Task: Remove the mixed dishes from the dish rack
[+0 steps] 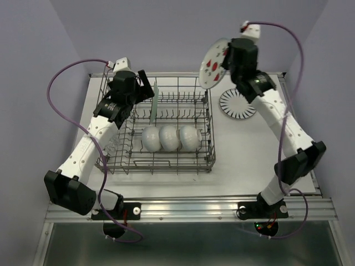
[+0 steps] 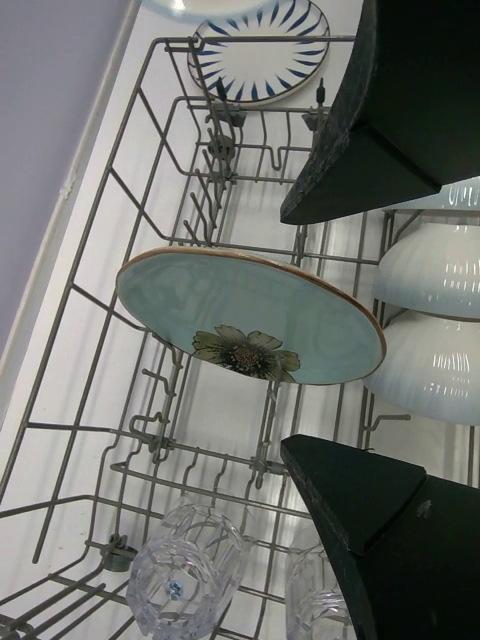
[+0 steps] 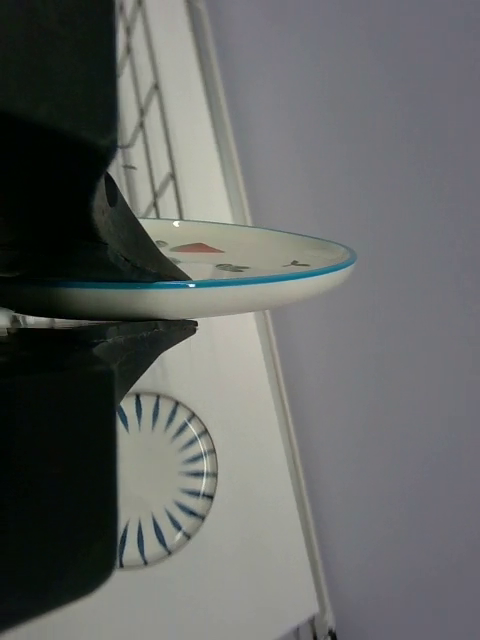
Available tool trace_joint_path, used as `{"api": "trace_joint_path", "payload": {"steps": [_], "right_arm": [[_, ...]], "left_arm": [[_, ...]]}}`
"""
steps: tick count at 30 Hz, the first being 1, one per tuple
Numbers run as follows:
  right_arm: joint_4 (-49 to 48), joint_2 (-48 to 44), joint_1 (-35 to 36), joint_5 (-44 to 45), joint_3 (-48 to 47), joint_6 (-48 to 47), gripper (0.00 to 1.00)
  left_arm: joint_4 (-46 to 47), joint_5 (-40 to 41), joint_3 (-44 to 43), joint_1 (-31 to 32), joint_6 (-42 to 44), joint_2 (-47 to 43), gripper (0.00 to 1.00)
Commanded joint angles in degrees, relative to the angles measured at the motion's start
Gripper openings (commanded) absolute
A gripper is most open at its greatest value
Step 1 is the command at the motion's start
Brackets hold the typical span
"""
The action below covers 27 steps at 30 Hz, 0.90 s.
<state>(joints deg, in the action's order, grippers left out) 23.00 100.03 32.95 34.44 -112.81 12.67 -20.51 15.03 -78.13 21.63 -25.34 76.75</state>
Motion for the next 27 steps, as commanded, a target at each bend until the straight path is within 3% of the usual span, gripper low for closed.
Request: {"api": "trace_joint_path", "payload": {"steps": [1, 7, 8, 11, 27], "right_arm": [[-8.33, -10.89, -13.83, -8.47, 5.22, 12.36, 0.01], [-10.86, -16.71, -31.87, -21.67, 19.19, 20.37, 0.01], [-12.53, -16.71, -36.77, -26.74, 20.95, 21.51, 0.01], [-19.56, -15.48, -42.6, -38.72, 28.33, 25.12, 0.01], [-47.25, 2.18, -45.43, -53.77, 40.39, 22.05, 0.01]], "left_arm": [[1.26, -1.13, -3.35, -0.62, 1.0, -1.25, 0.99], [1.18, -2.19, -3.61, -0.71, 1.26, 0.24, 0.99], [0.65, -2.11, -3.96, -0.71, 1.26, 0.85, 0.99], [0.12, -2.37, -4.75, -0.71, 1.52, 1.56, 0.99], [-1.99, -1.84, -6.69, -0.71, 2.58, 4.81, 0.99]]}}
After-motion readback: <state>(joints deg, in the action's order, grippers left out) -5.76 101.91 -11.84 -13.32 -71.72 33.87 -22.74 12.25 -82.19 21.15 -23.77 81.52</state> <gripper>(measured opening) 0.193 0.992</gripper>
